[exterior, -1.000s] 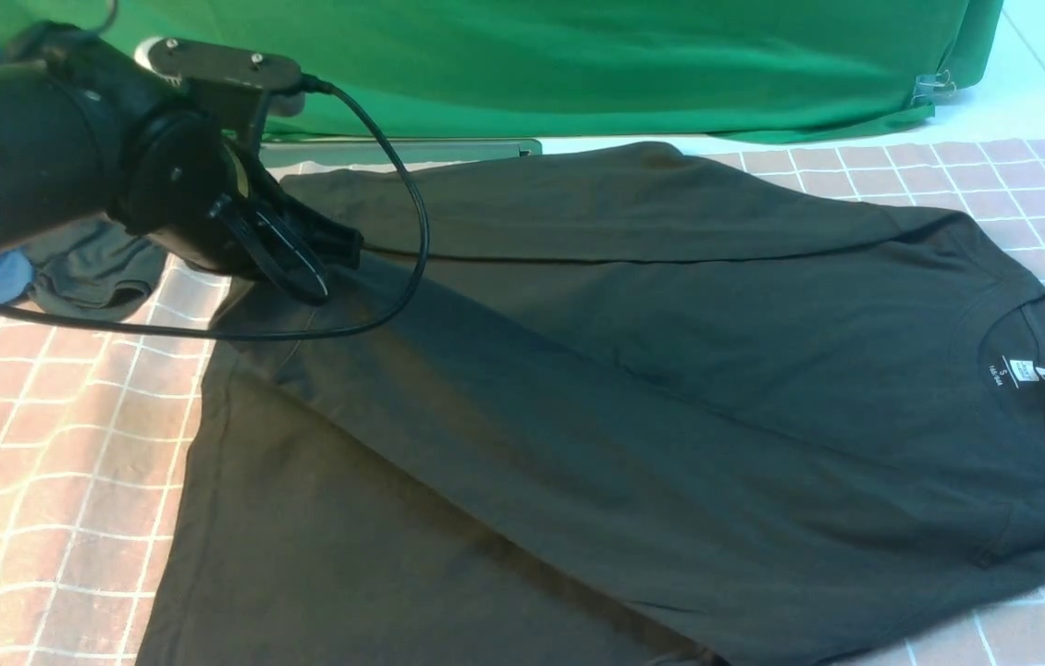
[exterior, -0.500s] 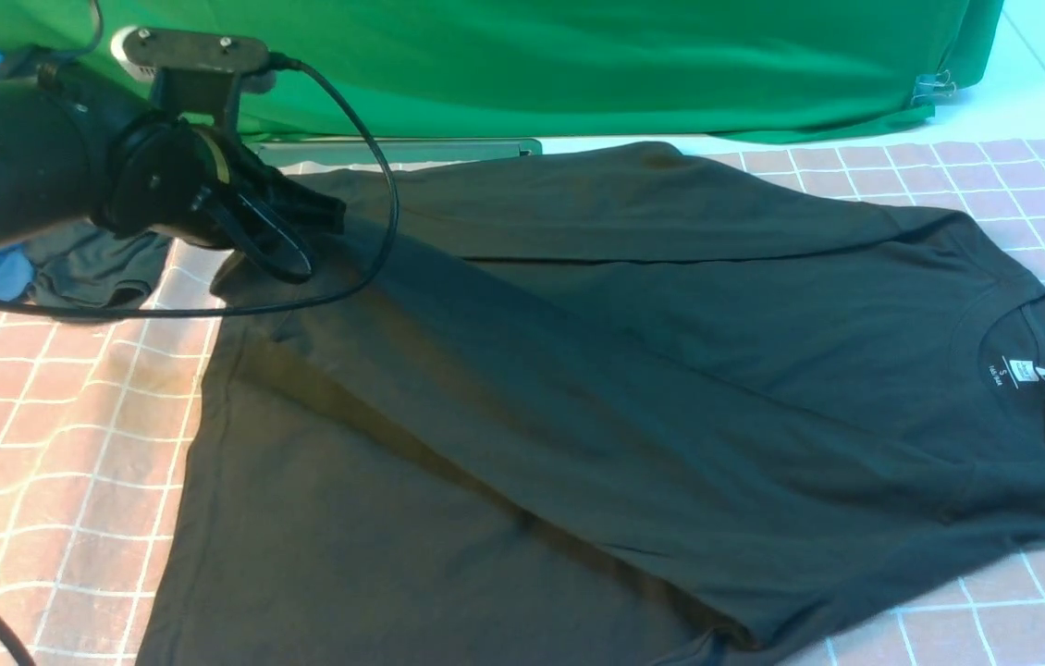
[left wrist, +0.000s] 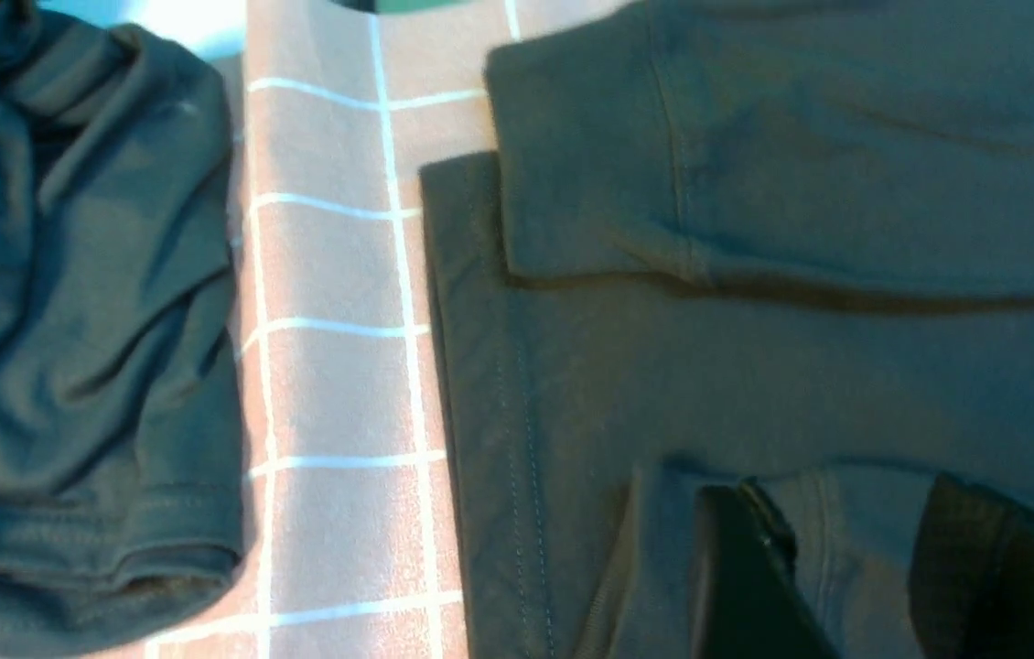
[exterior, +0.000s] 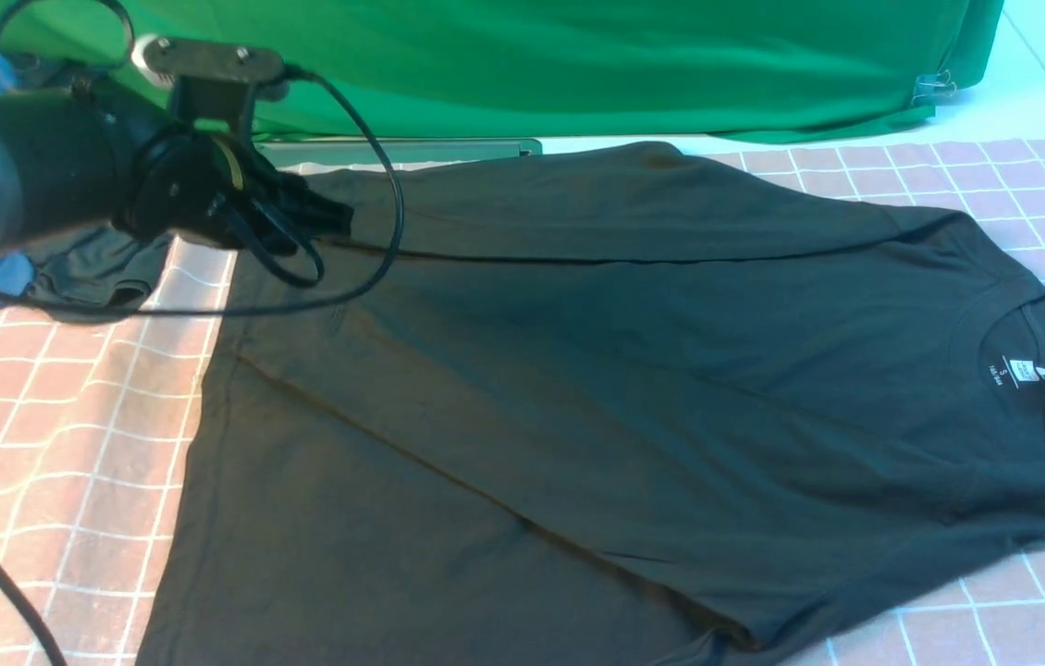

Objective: Fold a long-sleeved shirt over a pink coffee tablecloth.
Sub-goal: 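Grab the top left corner of the dark shirt with the left gripper, then fold the left side of the dark shirt inward over its body with the left gripper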

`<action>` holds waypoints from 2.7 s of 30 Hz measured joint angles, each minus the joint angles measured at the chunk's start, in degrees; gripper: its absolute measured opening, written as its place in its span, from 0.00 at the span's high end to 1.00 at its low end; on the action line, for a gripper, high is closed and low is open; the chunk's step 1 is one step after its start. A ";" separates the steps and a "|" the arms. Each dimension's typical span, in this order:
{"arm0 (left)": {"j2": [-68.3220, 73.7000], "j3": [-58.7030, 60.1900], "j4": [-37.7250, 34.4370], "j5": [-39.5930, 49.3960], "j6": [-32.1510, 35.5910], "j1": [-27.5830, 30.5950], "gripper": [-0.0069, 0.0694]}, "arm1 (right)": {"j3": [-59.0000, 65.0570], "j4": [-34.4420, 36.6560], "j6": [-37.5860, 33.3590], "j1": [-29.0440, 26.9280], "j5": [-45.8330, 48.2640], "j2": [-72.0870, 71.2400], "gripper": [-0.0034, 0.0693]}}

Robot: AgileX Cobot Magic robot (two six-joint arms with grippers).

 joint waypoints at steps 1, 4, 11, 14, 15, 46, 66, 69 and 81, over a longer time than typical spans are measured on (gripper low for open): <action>0.04 -1.24 -0.12 1.81 -1.58 0.00 0.55 | 0.00 0.00 0.00 0.00 -0.01 0.00 0.76; 1.28 -8.17 -2.72 10.02 -4.49 0.73 0.61 | 0.00 0.00 0.06 0.00 0.06 0.00 0.76; 11.05 -27.30 -18.73 22.70 -1.17 6.44 0.85 | 0.00 0.00 0.49 0.00 0.24 0.00 0.76; 16.20 -31.86 -22.20 22.61 0.70 7.75 0.87 | 0.00 0.00 0.85 0.00 0.52 0.00 0.76; 18.01 -33.15 -22.54 22.26 1.20 7.99 0.87 | 0.00 0.00 1.09 0.00 0.59 0.00 0.76; 33.11 -35.95 -18.10 8.02 7.74 8.05 0.85 | 0.00 0.00 4.29 0.00 1.08 0.00 0.76; 17.43 -35.83 -24.33 27.48 11.54 8.05 0.87 | 0.00 -1.39 4.31 0.00 0.76 0.00 0.76; 13.81 -33.96 -25.02 31.39 11.68 8.05 0.87 | 0.00 -5.55 4.89 0.00 -0.84 0.00 0.76; -6.03 -8.93 -27.29 31.71 8.20 3.97 0.87 | 0.00 -21.25 12.21 0.00 -3.59 4.47 0.76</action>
